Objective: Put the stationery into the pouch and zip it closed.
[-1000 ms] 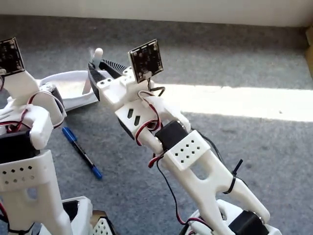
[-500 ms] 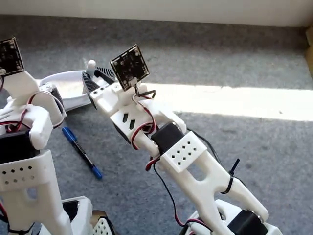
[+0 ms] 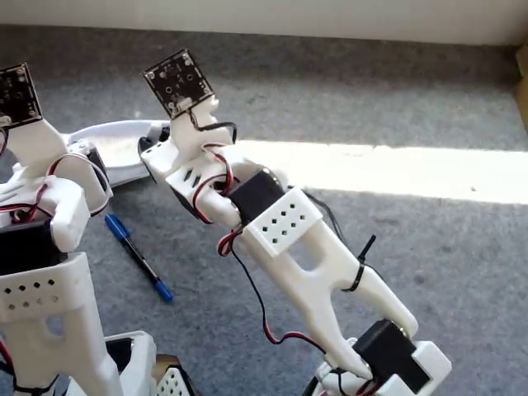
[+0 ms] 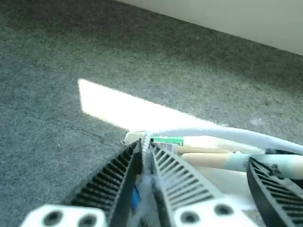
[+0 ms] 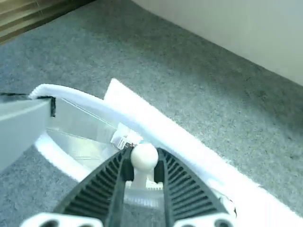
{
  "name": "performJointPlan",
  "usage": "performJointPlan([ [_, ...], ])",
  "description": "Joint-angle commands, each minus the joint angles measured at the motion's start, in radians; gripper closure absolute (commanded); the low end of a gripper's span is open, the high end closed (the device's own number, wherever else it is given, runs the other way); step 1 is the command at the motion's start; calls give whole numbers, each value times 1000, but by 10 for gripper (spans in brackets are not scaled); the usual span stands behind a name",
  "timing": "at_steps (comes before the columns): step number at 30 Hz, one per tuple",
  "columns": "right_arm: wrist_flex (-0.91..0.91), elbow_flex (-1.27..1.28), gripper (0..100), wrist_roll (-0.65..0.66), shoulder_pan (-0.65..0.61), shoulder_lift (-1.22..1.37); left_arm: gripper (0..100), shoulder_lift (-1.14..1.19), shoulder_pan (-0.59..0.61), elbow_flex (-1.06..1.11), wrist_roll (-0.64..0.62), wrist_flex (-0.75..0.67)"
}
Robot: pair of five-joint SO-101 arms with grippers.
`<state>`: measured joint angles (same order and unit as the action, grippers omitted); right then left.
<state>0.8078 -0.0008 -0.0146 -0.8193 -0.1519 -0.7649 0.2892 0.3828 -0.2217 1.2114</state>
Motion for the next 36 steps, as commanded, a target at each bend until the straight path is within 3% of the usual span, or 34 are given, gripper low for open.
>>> performJointPlan([
  [1,93,-120,993,8,-5,25,982,2,8,1,8,-14],
  [10,231,-309,993,8,-1,162,982,2,8,1,8,-14],
  [28,48,-311,994,6,35,243,982,2,5,1,8,-14],
  [36,53,-320,988,6,42,323,982,2,5,2,8,-14],
])
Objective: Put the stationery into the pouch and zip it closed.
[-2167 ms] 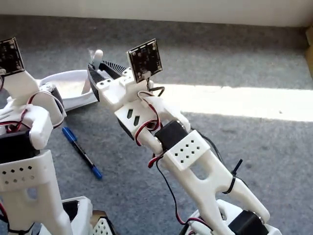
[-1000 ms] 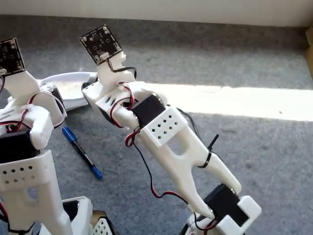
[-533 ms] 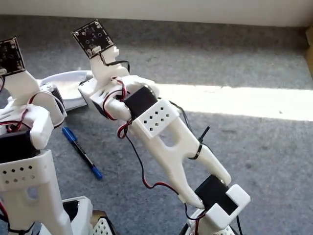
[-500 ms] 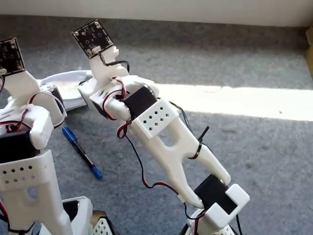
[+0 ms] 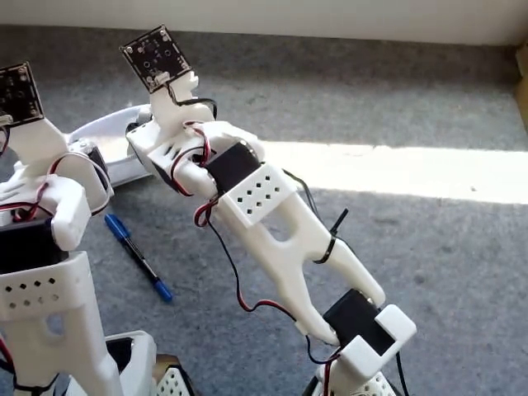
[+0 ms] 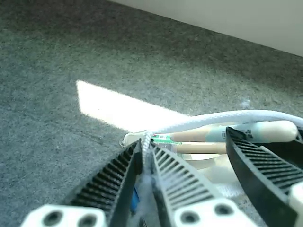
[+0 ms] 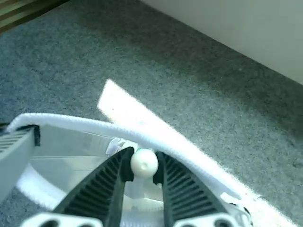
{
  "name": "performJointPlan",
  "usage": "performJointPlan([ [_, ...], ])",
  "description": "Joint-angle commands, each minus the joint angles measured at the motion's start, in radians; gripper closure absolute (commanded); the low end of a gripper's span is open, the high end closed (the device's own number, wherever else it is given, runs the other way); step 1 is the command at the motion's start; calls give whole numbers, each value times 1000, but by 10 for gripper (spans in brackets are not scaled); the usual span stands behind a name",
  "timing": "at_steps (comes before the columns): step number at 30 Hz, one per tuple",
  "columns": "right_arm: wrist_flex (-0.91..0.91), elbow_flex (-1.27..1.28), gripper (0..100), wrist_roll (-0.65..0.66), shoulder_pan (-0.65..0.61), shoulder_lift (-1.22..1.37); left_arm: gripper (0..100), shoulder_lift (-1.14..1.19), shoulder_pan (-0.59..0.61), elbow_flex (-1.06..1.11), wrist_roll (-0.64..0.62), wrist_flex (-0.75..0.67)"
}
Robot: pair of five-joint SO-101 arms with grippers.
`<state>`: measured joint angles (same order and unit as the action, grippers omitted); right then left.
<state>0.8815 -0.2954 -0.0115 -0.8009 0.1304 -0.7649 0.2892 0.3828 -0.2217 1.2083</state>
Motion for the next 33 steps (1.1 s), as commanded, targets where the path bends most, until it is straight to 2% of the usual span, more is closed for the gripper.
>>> performJointPlan([
  [1,-4,-25,988,3,24,42,982,2,5,2,8,-11],
  [9,189,-120,846,3,8,50,982,2,5,2,8,-11],
  [26,536,-472,846,3,8,42,982,2,5,2,8,-11],
  [33,575,-515,846,3,10,44,982,2,5,2,8,-11],
])
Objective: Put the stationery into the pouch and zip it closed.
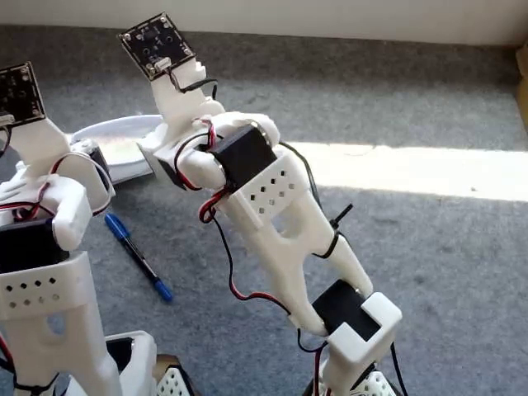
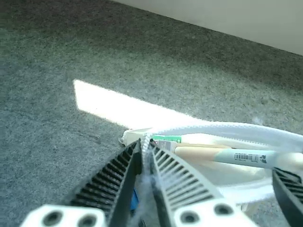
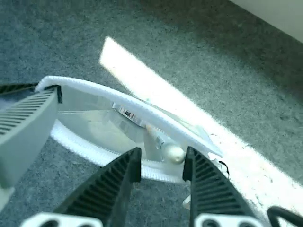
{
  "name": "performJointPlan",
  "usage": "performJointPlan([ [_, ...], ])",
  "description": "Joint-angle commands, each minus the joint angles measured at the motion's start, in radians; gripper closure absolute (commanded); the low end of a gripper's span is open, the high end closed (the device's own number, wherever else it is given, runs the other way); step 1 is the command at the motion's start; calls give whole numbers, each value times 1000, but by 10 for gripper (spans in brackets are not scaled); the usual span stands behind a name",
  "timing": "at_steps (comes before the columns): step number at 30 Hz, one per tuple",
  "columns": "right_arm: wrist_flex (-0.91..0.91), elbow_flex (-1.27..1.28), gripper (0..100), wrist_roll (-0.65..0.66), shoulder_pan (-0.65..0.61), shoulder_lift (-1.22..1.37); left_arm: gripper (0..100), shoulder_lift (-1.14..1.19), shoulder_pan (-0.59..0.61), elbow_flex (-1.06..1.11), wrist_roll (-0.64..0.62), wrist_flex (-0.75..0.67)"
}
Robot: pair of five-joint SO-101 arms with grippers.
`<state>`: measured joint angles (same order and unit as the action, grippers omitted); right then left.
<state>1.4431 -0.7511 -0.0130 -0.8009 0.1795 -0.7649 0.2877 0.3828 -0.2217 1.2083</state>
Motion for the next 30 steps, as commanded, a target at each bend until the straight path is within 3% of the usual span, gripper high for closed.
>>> performJointPlan([
  [1,19,-59,847,5,10,-5,982,2,7,2,8,-11],
  [9,-47,-48,851,6,39,4,982,2,8,2,8,-11],
  [14,-134,10,998,15,67,2,982,2,8,2,8,-11],
  [30,-142,16,994,38,48,119,982,2,7,2,8,-12],
])
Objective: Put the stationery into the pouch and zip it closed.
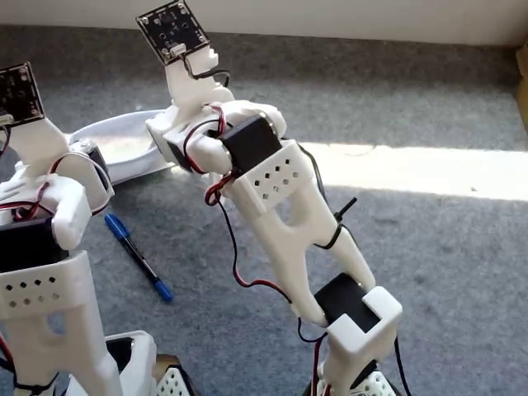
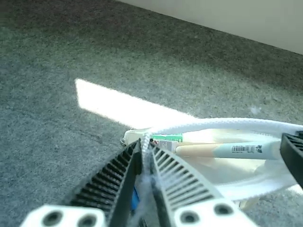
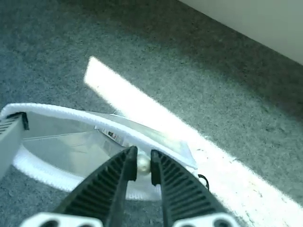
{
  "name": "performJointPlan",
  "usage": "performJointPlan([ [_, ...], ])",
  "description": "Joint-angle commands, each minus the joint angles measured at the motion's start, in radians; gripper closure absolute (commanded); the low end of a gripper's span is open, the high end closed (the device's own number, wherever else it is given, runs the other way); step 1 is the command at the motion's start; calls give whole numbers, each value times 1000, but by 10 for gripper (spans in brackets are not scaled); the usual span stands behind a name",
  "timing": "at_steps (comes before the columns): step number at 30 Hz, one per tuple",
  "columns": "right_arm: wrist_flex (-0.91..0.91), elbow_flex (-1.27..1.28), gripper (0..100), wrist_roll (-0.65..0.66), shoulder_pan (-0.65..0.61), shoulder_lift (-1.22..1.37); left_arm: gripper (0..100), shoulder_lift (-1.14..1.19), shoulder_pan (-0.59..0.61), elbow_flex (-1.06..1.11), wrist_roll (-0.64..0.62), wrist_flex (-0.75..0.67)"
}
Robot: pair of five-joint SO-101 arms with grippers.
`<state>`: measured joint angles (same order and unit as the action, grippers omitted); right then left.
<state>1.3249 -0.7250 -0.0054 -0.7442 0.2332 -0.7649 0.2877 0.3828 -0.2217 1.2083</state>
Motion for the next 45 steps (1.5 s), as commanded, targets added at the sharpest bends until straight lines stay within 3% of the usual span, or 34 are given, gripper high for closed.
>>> performJointPlan([
  [1,-19,-12,994,48,-10,96,982,2,7,2,8,-11],
  [5,-12,-35,994,55,-5,159,982,2,8,2,8,-11],
  [13,186,-246,994,55,-15,91,982,4,7,2,8,-12],
  [24,251,-331,994,52,-12,88,982,4,7,2,8,-11],
  [34,252,-495,994,-143,-76,87,982,4,10,2,8,-12],
  [45,312,-593,994,98,-53,94,982,5,7,2,8,-12],
])
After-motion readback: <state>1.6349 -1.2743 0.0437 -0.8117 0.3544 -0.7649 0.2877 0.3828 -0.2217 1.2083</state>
